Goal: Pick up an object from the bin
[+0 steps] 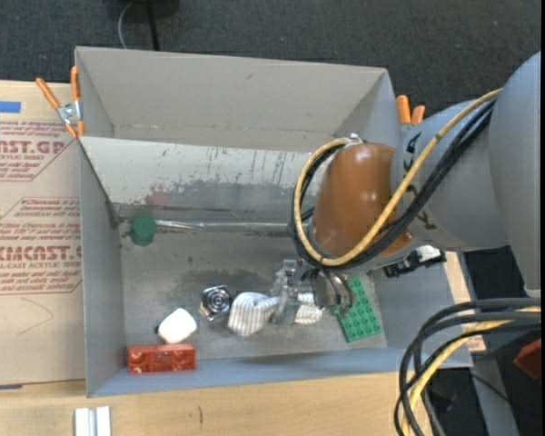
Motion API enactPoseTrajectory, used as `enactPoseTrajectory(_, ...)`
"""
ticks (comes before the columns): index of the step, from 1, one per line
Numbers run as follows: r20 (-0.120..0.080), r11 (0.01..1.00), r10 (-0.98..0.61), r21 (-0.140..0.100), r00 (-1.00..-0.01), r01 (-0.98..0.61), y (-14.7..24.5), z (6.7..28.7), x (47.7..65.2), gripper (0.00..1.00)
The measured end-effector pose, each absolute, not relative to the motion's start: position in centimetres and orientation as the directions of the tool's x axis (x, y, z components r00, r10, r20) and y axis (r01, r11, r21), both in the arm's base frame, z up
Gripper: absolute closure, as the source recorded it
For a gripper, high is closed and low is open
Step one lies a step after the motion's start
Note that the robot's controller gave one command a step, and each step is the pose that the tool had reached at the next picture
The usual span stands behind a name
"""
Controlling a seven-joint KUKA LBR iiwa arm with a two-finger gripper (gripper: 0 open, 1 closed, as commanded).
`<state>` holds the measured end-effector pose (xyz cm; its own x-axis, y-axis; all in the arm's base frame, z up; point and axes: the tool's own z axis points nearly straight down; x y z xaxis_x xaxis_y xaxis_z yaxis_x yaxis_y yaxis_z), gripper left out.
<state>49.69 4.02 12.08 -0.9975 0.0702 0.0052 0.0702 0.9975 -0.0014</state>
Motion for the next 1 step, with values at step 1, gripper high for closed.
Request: enactPoseTrajectory(1,-0.007,0.994,0.112,0.001,-0.994,0.112,5.13,25.38,50.93,1.00)
